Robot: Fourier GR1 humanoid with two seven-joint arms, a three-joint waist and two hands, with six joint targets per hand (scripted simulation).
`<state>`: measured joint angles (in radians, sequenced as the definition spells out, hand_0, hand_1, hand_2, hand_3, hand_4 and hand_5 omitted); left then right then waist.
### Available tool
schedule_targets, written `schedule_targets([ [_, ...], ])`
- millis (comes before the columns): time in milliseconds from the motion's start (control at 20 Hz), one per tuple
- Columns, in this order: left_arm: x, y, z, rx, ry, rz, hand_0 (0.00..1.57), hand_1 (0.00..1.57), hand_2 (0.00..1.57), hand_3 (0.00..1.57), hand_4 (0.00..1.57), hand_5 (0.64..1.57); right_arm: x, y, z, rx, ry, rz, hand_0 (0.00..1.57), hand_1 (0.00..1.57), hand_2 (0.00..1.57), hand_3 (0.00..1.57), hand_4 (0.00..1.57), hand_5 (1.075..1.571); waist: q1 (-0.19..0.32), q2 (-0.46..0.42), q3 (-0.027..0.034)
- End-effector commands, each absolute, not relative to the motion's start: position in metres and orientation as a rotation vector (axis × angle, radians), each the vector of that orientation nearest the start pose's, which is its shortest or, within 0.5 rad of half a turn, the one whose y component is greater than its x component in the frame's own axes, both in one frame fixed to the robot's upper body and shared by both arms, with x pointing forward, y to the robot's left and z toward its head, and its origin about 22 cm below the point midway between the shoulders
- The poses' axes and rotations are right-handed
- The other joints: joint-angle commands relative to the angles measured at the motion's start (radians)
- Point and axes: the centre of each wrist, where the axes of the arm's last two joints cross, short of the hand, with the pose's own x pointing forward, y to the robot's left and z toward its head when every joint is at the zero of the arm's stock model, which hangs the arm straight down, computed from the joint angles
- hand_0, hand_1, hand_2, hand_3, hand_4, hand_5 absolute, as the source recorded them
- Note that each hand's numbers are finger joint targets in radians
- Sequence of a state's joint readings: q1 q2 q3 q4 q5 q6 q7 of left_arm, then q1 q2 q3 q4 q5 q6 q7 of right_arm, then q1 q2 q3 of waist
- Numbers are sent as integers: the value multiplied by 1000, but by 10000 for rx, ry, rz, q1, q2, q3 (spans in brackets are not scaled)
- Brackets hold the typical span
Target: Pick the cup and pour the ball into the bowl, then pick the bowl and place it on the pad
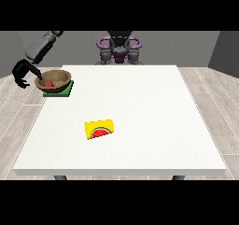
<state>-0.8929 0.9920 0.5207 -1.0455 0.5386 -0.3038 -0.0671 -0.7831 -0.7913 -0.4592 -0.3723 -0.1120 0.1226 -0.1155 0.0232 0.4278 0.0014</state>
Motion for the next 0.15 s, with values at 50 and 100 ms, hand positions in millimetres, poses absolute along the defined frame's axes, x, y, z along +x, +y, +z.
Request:
schedule_targets([
  [50, 298, 484, 365, 2196, -23496, 379, 0, 0, 0, 0, 0, 1515, 344, -519, 166, -4318, -15114, -2540, 200, 200, 300, 446, 0, 1476, -123, -335, -6],
  [100, 300, 490, 362, 2400, -23668, 652, 0, 0, 0, 0, 0, 1515, 347, -518, 182, -4123, -15335, -2470, 134, 134, 280, 375, 0, 1467, -387, -276, -14],
])
